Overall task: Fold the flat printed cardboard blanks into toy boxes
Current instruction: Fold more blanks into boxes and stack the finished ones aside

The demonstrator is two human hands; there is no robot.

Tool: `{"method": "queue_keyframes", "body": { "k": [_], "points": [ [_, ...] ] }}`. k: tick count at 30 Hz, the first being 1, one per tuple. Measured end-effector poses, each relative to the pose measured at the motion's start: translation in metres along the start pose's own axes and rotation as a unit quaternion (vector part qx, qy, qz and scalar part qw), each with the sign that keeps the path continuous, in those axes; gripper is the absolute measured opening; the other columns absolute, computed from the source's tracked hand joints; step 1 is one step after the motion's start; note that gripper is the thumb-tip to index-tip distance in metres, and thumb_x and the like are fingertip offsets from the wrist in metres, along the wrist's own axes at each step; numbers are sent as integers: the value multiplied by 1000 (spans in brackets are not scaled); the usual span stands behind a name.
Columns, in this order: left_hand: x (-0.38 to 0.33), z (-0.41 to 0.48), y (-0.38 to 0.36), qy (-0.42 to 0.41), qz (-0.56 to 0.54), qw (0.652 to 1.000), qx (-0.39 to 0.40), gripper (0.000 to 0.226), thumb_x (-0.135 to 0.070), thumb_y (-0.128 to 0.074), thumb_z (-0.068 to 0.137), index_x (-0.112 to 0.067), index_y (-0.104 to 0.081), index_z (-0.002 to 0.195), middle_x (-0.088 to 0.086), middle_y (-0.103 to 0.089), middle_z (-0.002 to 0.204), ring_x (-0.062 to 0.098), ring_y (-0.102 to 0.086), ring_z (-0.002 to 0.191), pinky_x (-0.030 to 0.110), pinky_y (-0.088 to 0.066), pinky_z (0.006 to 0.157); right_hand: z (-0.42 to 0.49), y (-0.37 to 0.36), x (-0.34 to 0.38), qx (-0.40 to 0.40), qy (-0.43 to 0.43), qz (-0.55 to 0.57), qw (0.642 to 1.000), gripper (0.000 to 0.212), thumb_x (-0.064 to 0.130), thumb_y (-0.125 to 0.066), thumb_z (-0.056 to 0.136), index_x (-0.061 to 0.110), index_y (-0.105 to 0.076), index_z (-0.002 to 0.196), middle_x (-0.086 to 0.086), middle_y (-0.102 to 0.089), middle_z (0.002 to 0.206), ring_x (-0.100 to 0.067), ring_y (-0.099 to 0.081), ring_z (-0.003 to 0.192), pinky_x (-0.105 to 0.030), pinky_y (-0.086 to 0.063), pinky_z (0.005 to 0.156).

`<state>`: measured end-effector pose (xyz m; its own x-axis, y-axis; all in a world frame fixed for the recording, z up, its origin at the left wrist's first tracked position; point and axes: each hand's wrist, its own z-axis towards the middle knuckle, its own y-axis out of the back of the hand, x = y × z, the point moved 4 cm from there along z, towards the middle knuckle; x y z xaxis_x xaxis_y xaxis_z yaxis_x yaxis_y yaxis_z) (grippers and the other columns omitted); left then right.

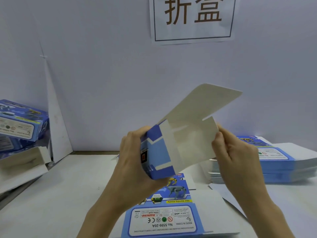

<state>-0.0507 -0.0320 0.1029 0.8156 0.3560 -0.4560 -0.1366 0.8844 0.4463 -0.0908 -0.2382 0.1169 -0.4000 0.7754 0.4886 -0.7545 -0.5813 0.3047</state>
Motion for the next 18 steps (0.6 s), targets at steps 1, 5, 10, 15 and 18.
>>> {"method": "queue_keyframes", "body": {
  "k": [1, 5, 10, 15, 18],
  "points": [
    [-4, 0, -1, -8, 0, 1000, -1, 90, -33, -87, 56, -55, -27, 120, -16, -45, 119, 19, -53, 107, 23, -53, 80, 0, 3, 2, -18, 19, -62, 998, 30, 16, -45, 97, 19, -69, 115, 0, -21, 45, -18, -26, 43, -28, -30, 50],
    [-15, -1, -7, -32, 27, 999, -17, 78, -31, -81, 58, -40, -35, 121, -16, -44, 116, 26, -52, 100, 41, -53, 78, -2, -4, 12, 5, 76, -221, 972, 41, -2, -67, 83, 4, -65, 123, -2, -26, 46, -25, -24, 45, -29, -28, 48],
    [-6, 0, 1, 21, -52, 998, -15, 78, -28, -85, 57, -30, -39, 121, -6, -51, 118, 24, -57, 104, 41, -56, 78, 0, -9, -3, 114, -181, 232, 949, 30, 49, -51, 86, 39, -74, 102, 14, -73, 78, -1, -65, 74, -20, -52, 75],
    [-10, 1, -2, -19, -90, 996, 10, 80, -26, -84, 59, -30, -38, 124, 0, -51, 118, 16, -58, 100, 21, -53, 73, -1, -14, -1, 216, -300, 545, 752, 34, 38, -57, 76, 21, -78, 97, -4, -73, 104, -14, -69, 89, -27, -57, 73],
    [-11, 0, -4, -16, -80, 997, 14, 78, -34, -81, 59, -41, -36, 122, 2, -52, 117, 23, -57, 98, 27, -52, 74, -6, -18, -5, 208, -314, 524, 764, 32, 27, -62, 75, 10, -76, 98, -9, -73, 100, -15, -67, 82, -24, -56, 67]
  ]
}}
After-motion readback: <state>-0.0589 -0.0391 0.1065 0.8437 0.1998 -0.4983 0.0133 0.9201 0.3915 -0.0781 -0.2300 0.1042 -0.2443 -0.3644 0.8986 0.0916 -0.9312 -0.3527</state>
